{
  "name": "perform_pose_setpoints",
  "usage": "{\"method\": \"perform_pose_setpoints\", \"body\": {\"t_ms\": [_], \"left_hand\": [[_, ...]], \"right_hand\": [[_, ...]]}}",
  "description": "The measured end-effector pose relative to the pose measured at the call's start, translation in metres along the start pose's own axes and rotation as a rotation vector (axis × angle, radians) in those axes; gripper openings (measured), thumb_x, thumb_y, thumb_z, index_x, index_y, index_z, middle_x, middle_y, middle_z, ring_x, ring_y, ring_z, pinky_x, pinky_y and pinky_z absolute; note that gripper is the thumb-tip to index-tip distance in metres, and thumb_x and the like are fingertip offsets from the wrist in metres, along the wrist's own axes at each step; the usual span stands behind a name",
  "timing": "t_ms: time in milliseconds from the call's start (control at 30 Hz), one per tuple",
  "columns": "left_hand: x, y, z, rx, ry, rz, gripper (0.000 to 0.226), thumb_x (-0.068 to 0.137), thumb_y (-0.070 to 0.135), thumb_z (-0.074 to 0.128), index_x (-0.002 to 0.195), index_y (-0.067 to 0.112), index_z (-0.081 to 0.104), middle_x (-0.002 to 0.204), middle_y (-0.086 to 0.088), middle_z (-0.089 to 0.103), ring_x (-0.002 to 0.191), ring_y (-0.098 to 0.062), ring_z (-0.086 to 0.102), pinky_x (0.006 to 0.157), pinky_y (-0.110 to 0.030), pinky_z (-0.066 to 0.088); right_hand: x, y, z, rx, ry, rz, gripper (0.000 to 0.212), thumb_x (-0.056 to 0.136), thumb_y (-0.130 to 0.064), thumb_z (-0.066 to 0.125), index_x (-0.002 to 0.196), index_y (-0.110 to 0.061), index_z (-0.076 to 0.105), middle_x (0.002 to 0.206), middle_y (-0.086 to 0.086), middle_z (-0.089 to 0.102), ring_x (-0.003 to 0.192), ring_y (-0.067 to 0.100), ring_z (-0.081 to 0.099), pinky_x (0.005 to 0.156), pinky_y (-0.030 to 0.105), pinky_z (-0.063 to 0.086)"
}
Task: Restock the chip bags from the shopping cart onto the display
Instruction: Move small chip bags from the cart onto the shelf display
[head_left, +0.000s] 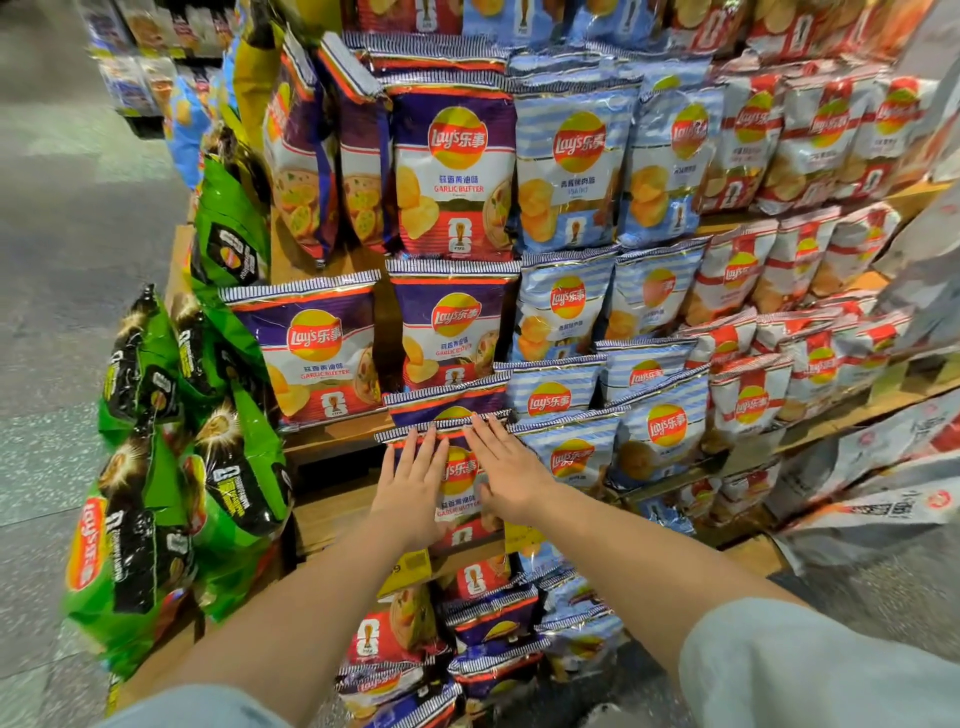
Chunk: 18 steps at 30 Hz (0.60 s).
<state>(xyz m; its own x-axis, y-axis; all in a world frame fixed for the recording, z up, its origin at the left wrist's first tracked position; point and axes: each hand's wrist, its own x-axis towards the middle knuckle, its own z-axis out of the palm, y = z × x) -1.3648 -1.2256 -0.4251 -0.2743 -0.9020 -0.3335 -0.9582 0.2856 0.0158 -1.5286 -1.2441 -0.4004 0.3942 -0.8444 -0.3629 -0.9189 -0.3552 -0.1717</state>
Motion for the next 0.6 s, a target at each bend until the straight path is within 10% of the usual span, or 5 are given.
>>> {"method": "perform_pose_setpoints", "body": {"t_ms": [600], "left_hand": [[-0.016,0.030,-0.033,-0.758,0.224,-0.148,0.059,0.100,0.030,0.041,0.152,0.015,0.016,0.159,0.000,0.013,0.146,-0.013,0.008,0.119,-0.043,0.013]], "right_hand": [[-0.011,-0.047,-0.006,0.859,0.303,0.292,0.051,0.104,-0.029,0.030,0.152,-0.019,0.016,0.161,-0.005,-0.001,0.147,0.010,-0.004,0.119,0.034,0.006]]}}
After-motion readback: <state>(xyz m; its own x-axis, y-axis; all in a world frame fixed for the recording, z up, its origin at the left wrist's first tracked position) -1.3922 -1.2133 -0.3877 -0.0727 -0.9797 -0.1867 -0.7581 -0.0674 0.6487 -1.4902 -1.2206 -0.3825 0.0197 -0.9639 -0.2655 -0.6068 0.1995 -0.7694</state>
